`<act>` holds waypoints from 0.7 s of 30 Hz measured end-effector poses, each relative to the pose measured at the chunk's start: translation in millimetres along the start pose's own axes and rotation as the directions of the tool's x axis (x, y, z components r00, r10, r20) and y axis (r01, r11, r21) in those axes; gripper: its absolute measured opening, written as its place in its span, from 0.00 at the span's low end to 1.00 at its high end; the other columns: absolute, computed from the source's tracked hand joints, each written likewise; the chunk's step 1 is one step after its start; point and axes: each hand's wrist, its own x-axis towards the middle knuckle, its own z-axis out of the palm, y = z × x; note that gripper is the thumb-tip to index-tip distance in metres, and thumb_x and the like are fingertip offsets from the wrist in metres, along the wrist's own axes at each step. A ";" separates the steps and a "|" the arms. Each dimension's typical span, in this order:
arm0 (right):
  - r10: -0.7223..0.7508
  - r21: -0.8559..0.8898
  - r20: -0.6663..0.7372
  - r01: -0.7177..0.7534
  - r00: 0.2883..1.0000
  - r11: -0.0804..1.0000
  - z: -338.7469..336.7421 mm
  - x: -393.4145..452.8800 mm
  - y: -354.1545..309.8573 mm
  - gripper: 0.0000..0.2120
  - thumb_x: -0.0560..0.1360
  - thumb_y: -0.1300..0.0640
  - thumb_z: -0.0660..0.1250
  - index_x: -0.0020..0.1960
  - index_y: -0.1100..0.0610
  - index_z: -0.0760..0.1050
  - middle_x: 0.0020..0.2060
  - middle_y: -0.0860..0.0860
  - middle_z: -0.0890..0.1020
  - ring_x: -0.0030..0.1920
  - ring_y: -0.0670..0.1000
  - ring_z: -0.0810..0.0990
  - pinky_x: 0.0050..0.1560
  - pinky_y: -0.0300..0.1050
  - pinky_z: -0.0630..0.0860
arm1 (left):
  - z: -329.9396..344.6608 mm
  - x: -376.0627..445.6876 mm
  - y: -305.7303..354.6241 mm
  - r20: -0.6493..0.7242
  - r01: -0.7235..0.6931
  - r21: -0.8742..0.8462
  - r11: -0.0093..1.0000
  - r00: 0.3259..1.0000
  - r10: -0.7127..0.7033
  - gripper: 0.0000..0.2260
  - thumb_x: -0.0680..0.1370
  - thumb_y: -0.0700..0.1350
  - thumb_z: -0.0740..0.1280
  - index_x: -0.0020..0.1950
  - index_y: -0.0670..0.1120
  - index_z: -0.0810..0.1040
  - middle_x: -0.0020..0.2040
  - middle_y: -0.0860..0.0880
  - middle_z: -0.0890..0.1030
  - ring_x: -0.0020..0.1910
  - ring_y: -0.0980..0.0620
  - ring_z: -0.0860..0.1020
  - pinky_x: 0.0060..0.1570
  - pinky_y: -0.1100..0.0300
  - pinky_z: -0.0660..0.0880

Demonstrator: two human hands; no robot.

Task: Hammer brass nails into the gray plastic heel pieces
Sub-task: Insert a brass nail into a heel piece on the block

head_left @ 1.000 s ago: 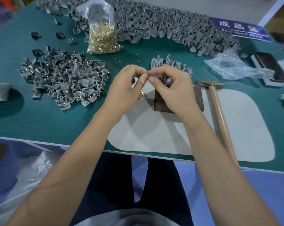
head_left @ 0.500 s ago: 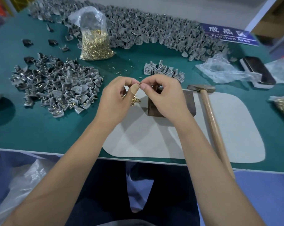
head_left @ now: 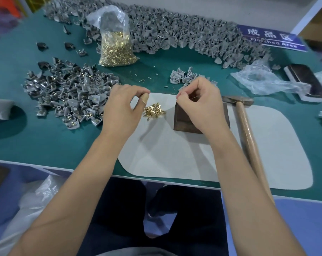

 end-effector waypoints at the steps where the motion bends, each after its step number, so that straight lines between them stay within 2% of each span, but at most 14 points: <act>1: 0.000 0.016 -0.013 0.000 1.000 1.000 -1.0 1.2 0.7 0.03 0.73 0.56 0.70 0.43 0.54 0.77 0.40 0.48 0.85 0.43 0.48 0.83 0.43 0.44 0.79 | 0.3 -0.8 1.5 0.012 -0.010 -0.003 1.000 1.000 0.010 0.06 0.82 0.46 0.66 0.54 0.51 0.83 0.46 0.59 0.79 0.52 0.54 0.71 0.51 0.61 0.68; 3: 0.016 0.066 -0.041 -0.013 0.999 0.998 -2.8 3.0 2.4 0.02 0.74 0.55 0.71 0.44 0.52 0.79 0.41 0.48 0.85 0.44 0.48 0.83 0.45 0.44 0.80 | 0.5 -1.9 2.3 0.029 -0.019 -0.004 1.000 0.999 0.019 0.06 0.82 0.46 0.66 0.54 0.51 0.83 0.46 0.58 0.80 0.51 0.53 0.71 0.51 0.59 0.70; 6: 0.080 0.153 -0.074 -0.068 0.994 0.986 -5.2 4.5 4.8 0.03 0.77 0.53 0.70 0.46 0.51 0.81 0.43 0.50 0.87 0.42 0.49 0.83 0.45 0.50 0.81 | 1.4 -1.1 2.9 0.044 -0.018 -0.003 1.000 0.999 0.018 0.06 0.82 0.45 0.67 0.54 0.50 0.83 0.48 0.56 0.82 0.50 0.52 0.72 0.51 0.53 0.73; 10: 0.133 0.271 -0.132 -0.093 0.982 0.958 -7.9 5.9 4.4 0.05 0.79 0.56 0.68 0.46 0.51 0.81 0.41 0.48 0.87 0.36 0.43 0.79 0.36 0.36 0.77 | 3.6 2.3 9.4 0.054 -0.036 0.004 0.999 0.998 0.036 0.05 0.81 0.44 0.68 0.53 0.49 0.83 0.47 0.55 0.82 0.49 0.51 0.74 0.52 0.51 0.73; 12: 0.151 0.316 -0.149 -0.097 0.977 0.944 -8.5 6.8 3.8 0.05 0.79 0.58 0.68 0.46 0.53 0.80 0.40 0.48 0.86 0.36 0.43 0.78 0.35 0.36 0.77 | 4.7 4.8 12.4 0.082 -0.057 0.027 0.998 0.995 0.054 0.05 0.81 0.44 0.68 0.54 0.49 0.83 0.47 0.55 0.81 0.49 0.50 0.75 0.53 0.50 0.73; 16: 0.230 0.423 -0.193 -0.130 0.954 0.897 -8.7 9.1 2.2 0.04 0.79 0.62 0.68 0.46 0.55 0.78 0.41 0.51 0.85 0.33 0.43 0.77 0.36 0.43 0.76 | 11.8 22.3 25.1 0.194 -0.089 0.046 0.995 0.978 0.079 0.08 0.81 0.49 0.67 0.58 0.53 0.82 0.49 0.59 0.80 0.54 0.52 0.76 0.55 0.53 0.73; 18: 0.265 0.498 -0.216 -0.128 0.940 0.858 -9.9 10.4 1.9 0.04 0.80 0.64 0.68 0.48 0.57 0.78 0.41 0.54 0.83 0.34 0.45 0.77 0.35 0.42 0.75 | 21.2 40.4 31.5 0.224 -0.071 0.024 0.997 0.972 0.064 0.09 0.82 0.49 0.66 0.61 0.54 0.81 0.52 0.59 0.80 0.56 0.54 0.76 0.55 0.54 0.74; 21: 0.307 0.571 -0.210 -0.138 0.928 0.809 -10.2 11.5 0.3 0.04 0.81 0.65 0.66 0.50 0.58 0.77 0.38 0.51 0.81 0.36 0.46 0.79 0.32 0.39 0.75 | 41.4 69.8 32.8 0.256 -0.053 0.061 0.997 0.966 0.036 0.12 0.82 0.49 0.66 0.65 0.54 0.78 0.59 0.53 0.78 0.64 0.52 0.73 0.59 0.52 0.74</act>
